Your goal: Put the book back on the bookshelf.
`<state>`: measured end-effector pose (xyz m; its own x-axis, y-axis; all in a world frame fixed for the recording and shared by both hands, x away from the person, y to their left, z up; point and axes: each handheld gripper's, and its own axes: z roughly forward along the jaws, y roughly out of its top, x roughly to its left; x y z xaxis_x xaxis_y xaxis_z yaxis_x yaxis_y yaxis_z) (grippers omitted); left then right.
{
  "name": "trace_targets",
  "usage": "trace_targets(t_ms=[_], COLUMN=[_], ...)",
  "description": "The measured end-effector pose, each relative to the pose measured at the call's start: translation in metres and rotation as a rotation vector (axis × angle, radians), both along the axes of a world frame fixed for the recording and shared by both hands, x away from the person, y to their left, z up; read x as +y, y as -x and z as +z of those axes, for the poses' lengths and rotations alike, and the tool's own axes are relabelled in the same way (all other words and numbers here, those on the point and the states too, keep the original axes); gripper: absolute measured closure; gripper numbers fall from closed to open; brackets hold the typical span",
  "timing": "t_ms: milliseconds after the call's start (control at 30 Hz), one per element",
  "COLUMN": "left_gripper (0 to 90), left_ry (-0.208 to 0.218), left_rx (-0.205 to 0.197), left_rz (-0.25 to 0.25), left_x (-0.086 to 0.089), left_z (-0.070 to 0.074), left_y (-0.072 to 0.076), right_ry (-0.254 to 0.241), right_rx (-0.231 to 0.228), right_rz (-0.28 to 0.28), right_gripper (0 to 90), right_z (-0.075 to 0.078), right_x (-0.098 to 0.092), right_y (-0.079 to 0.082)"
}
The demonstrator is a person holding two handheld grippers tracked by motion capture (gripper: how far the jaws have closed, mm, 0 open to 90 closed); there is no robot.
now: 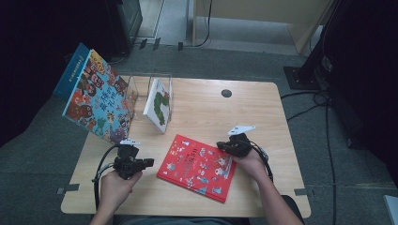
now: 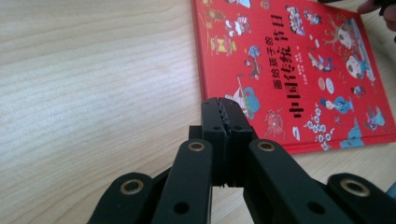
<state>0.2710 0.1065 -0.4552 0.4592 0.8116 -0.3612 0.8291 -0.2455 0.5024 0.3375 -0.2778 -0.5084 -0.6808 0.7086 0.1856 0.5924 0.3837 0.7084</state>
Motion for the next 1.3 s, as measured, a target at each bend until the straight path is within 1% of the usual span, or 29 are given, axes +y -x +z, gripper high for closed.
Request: trace_targets(t_ms=[133,200,333,433,500,667,733,767,800,867,933,1067,1133,1200,1300], left_gripper=[90.0,90.0,90.0,90.0,90.0,90.0,90.0,90.0,90.0,90.0,90.0,90.0,90.0,90.0,90.0], left_ry=[-0.001,-0.01,-0.005,-0.009,-0.008,-0.002,0.003,0.0,-0.012,-0.006,-0.013,0.006,0.008,0.004,-0.026], left_rx=[0.007,0.011,0.024,0.034,0.038,0.035,0.047,0.057,0.064,0.078,0.07,0.061,0.053,0.037,0.015], left_rz=[-0.011,-0.02,-0.025,-0.034,-0.037,-0.043,-0.055,-0.058,-0.055,-0.055,-0.063,-0.061,-0.051,-0.035,-0.028], left_x=[-0.003,-0.004,-0.005,-0.006,-0.005,-0.01,-0.013,-0.014,-0.015,-0.017,-0.019,-0.021,-0.021,-0.022,-0.025], left_z=[-0.006,-0.009,-0.013,-0.019,-0.02,-0.023,-0.027,-0.029,-0.033,-0.036,-0.039,-0.039,-0.039,-0.04,-0.039], left_y=[0.004,0.006,0.009,0.014,0.015,0.021,0.024,0.025,0.025,0.025,0.026,0.026,0.024,0.023,0.018], right_ry=[0.007,0.01,-0.003,0.007,0.02,0.025,0.028,0.029,0.029,0.029,0.03,0.029,0.028,0.036,0.05], right_rx=[-0.006,-0.015,-0.019,-0.025,-0.027,-0.017,-0.021,-0.023,-0.023,-0.02,-0.022,-0.022,-0.02,-0.018,-0.009], right_rz=[0.0,0.0,0.009,0.01,0.001,-0.009,-0.008,-0.008,-0.008,-0.011,-0.01,-0.011,-0.017,-0.02,-0.024], right_gripper=[90.0,90.0,90.0,90.0,90.0,90.0,90.0,90.0,90.0,90.0,90.0,90.0,90.0,90.0,90.0], right_z=[0.0,-0.001,0.001,0.002,0.001,0.0,0.0,0.0,0.0,-0.001,-0.001,-0.001,-0.001,-0.002,-0.003], right_x=[0.001,0.001,-0.001,-0.001,-0.001,-0.003,-0.002,-0.002,-0.002,-0.002,-0.002,-0.002,-0.002,-0.001,-0.001], right_y=[0.0,0.001,0.006,0.006,0.006,0.004,0.004,0.004,0.004,0.004,0.004,0.004,0.004,0.003,0.003])
